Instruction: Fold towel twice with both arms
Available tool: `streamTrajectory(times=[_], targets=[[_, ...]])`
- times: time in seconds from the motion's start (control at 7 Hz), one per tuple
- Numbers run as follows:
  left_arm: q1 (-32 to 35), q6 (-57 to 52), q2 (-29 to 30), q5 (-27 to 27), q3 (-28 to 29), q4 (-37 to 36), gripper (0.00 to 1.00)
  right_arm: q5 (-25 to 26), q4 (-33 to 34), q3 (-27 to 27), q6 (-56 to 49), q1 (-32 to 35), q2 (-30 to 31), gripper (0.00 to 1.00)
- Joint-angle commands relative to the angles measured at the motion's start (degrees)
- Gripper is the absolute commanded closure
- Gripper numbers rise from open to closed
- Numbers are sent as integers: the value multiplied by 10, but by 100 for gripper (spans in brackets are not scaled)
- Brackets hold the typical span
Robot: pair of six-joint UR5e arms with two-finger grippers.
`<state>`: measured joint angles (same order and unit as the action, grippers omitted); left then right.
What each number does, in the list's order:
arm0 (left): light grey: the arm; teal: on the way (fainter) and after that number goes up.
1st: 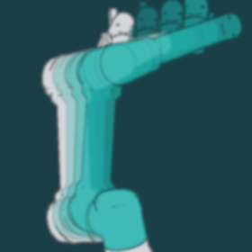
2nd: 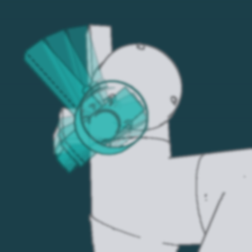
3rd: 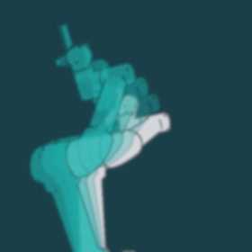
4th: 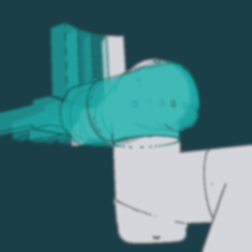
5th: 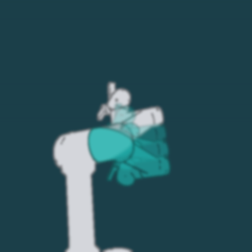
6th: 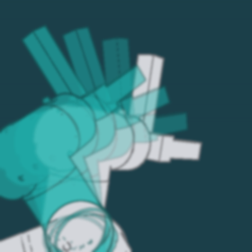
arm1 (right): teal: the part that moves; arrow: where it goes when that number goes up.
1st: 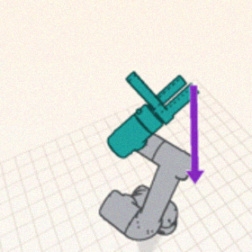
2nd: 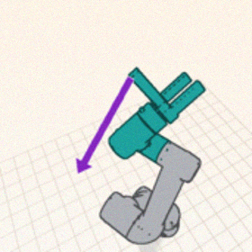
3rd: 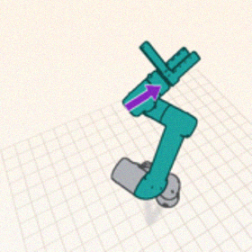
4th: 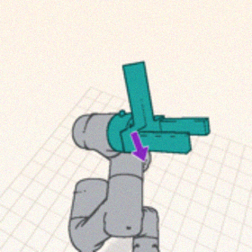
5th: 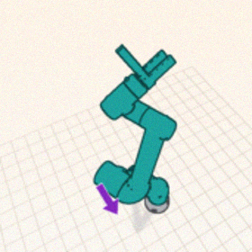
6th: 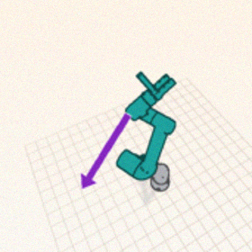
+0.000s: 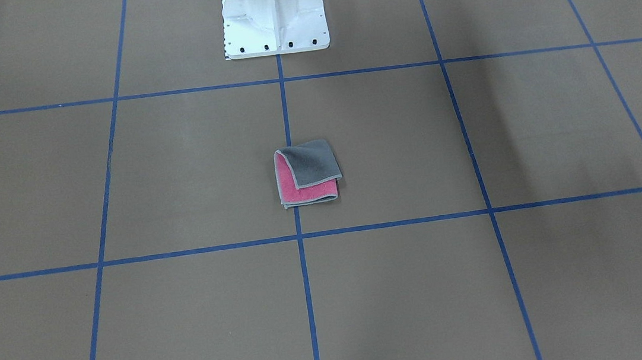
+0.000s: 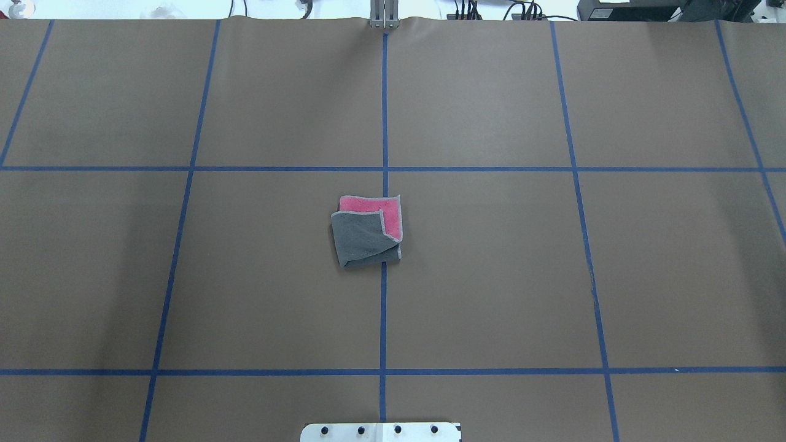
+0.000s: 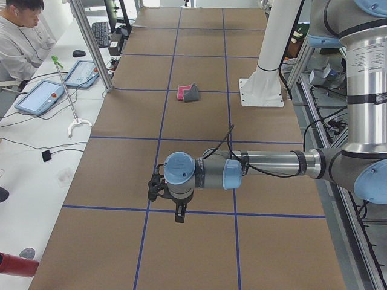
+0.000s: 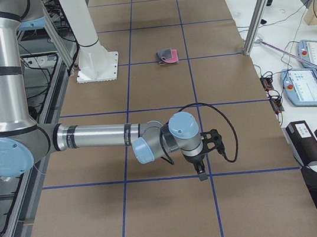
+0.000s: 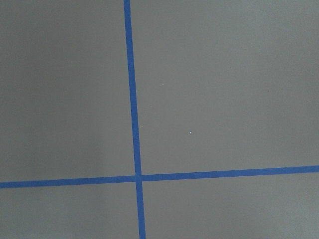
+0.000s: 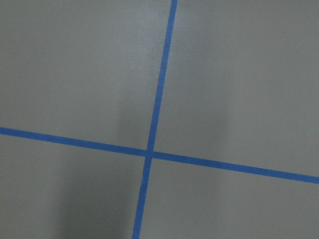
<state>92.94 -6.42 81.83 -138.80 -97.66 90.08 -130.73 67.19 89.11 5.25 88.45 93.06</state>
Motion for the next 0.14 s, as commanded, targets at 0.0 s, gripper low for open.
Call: streamTrajectory(times=[0.0], targets=[[0, 0, 0, -1, 0, 0, 0, -1, 1, 0, 0, -4, 0, 0]])
